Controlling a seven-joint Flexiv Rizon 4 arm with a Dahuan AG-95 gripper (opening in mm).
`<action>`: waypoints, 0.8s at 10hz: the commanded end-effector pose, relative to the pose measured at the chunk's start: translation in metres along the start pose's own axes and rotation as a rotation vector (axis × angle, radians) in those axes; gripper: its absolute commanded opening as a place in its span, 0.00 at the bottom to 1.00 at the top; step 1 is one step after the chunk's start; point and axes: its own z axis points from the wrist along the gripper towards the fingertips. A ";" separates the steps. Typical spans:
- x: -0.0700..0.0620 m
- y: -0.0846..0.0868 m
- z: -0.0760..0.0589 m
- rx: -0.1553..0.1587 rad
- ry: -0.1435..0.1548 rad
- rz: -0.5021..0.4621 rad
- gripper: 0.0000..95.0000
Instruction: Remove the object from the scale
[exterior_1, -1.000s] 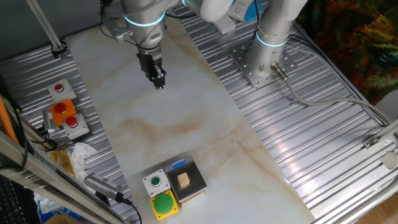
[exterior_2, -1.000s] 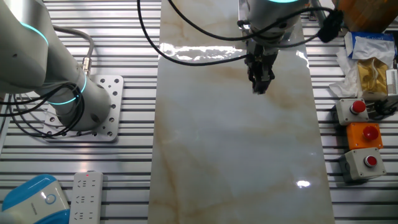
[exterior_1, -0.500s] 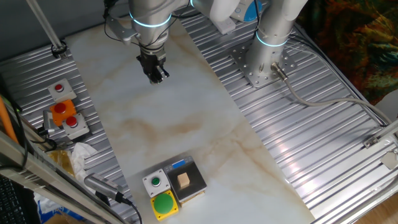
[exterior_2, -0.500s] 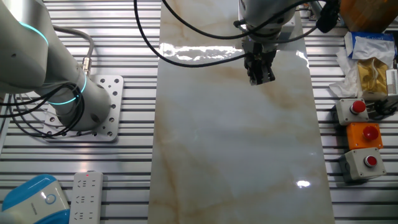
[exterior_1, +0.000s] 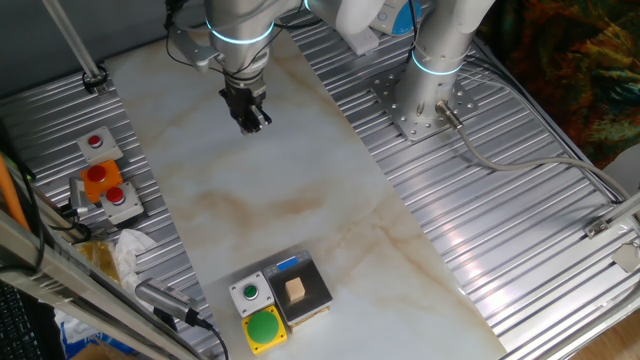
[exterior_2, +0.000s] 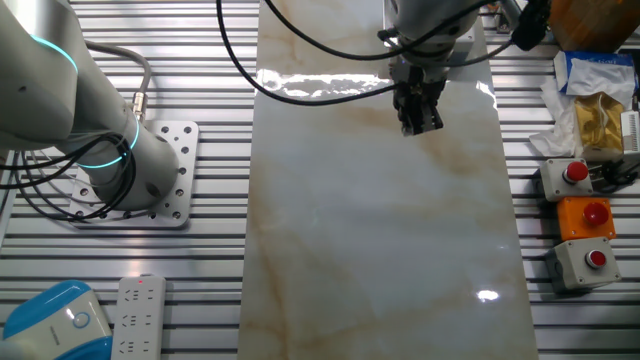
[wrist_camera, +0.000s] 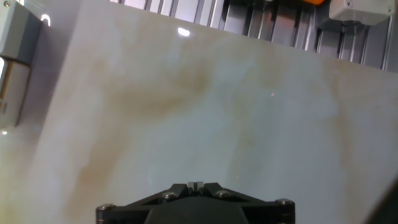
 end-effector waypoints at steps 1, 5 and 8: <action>0.000 0.000 -0.001 -0.002 0.000 0.001 0.00; 0.000 0.002 -0.004 -0.002 0.000 -0.007 0.00; -0.001 0.039 -0.009 0.004 -0.005 0.014 0.00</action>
